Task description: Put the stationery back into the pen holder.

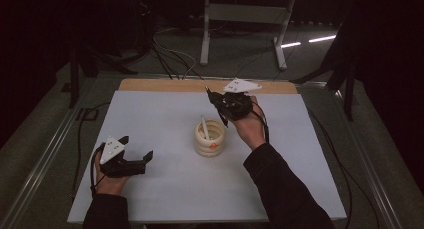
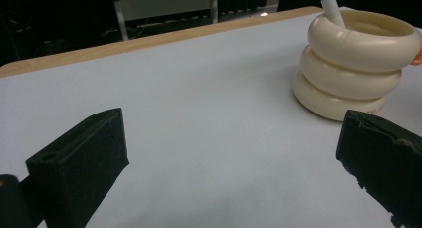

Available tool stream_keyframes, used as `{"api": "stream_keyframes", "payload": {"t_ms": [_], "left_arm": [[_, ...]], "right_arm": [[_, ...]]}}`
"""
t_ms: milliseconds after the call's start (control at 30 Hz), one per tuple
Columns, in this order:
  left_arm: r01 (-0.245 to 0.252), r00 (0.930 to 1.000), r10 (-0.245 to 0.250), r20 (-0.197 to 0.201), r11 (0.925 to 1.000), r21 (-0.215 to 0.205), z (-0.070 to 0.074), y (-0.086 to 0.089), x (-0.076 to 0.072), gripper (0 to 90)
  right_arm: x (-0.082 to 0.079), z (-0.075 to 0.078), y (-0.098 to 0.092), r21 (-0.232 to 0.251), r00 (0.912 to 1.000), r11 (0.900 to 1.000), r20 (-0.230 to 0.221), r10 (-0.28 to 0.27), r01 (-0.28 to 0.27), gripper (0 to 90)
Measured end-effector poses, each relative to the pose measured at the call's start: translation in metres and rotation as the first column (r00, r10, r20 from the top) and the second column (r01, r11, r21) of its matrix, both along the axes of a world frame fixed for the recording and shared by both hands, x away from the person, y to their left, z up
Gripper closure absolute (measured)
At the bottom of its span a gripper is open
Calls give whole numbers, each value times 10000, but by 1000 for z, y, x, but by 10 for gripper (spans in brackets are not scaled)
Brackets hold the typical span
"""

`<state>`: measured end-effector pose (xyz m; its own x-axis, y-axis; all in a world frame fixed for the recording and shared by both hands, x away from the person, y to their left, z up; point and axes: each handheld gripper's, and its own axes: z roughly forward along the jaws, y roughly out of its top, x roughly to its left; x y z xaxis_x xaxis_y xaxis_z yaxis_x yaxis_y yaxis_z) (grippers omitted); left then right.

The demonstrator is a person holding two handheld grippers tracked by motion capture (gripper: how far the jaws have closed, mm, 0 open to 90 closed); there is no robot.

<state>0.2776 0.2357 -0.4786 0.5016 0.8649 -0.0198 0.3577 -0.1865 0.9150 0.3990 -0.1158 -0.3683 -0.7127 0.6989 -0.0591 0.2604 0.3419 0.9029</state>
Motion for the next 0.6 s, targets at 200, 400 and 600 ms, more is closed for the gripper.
{"api": "stream_keyframes", "payload": {"t_ms": [200, 400, 600], "left_arm": [[3, 10000, -3, 3, 10000, 8, 0, 0, 0, 2], [4, 10000, -4, 4, 10000, 3, 0, 0, 0, 2], [8, 10000, -8, 9, 10000, 9, 0, 0, 0, 2]], "right_arm": [[-2, -8, 5, -59, 9999, 9999, -45, 98, -98, 803], [-3, -18, 8, -18, 9994, 9998, -280, 207, -207, 802], [-3, -23, 11, 64, 9992, 9997, -330, 223, -221, 802]]}}
